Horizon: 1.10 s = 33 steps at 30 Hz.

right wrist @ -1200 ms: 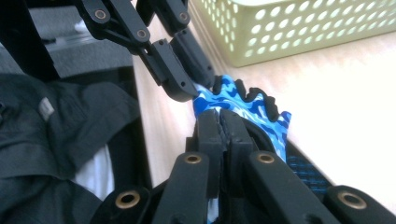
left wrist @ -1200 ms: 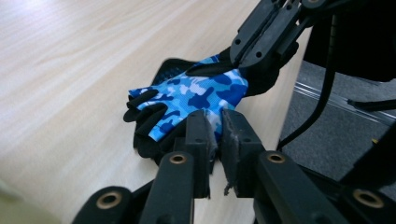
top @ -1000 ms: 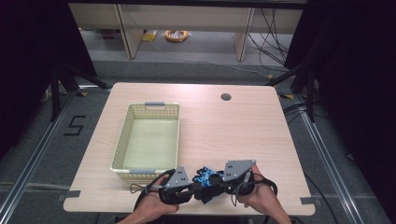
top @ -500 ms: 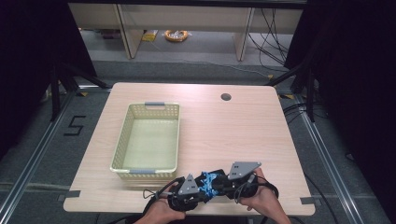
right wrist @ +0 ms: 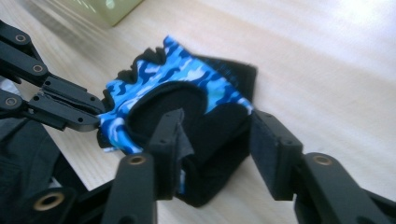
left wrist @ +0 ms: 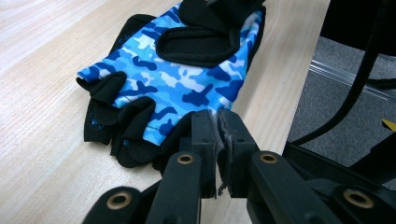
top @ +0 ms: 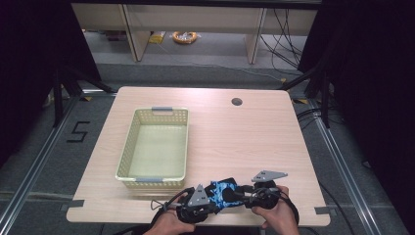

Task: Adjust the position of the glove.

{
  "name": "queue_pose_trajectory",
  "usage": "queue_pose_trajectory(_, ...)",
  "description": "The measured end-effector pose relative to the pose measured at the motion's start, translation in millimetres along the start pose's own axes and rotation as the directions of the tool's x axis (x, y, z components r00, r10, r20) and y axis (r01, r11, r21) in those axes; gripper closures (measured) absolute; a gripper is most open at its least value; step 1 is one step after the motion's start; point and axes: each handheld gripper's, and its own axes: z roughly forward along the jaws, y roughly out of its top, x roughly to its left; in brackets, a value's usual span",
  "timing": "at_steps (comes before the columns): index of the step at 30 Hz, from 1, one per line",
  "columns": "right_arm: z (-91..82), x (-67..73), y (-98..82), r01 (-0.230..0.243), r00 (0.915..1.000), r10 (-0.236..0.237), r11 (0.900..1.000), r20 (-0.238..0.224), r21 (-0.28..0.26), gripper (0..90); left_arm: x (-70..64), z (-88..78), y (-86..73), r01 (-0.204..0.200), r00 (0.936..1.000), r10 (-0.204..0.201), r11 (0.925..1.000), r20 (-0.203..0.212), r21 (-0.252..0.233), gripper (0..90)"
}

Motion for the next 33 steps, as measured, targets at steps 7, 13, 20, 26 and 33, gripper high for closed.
queue_pose_trajectory(7, 9.9, -1.5, -2.6, -0.047, 0.9989, 0.047, 0.997, 0.002, 0.069, 67.1, 2.2, 1.2, -2.8, -0.058, 0.9983, 0.058, 0.9978, 0.007, 0.033, 84.9)
queue_pose_trajectory(13, 15.6, -4.9, -6.0, -0.022, 0.9996, 0.023, 0.998, -0.017, 0.055, 87.1, 0.0, 1.2, -2.8, -0.05, 0.9988, 0.05, 0.9983, 0.003, 0.03, 85.7)
queue_pose_trajectory(20, 12.9, -13.2, -5.5, -0.082, 0.9966, 0.082, 0.996, 0.005, 0.041, 69.5, -0.8, 3.2, -4.4, -0.023, 0.9997, 0.023, 0.9995, -0.003, 0.02, 86.0)
queue_pose_trajectory(26, 19.2, -9.8, 1.6, -0.097, 0.9943, 0.098, 0.995, -0.041, 0.018, 56.0, -0.5, 4.1, -4.7, -0.019, 0.9998, 0.019, 0.9996, -0.001, 0.021, 85.9)
queue_pose_trajectory(33, 29.0, -10.6, 2.6, -0.075, 0.9963, 0.077, 0.996, -0.04, 0.05, 70.2, 0.1, 4.0, -5.2, -0.021, 0.9998, 0.021, 0.9995, 0.005, 0.023, 86.3)
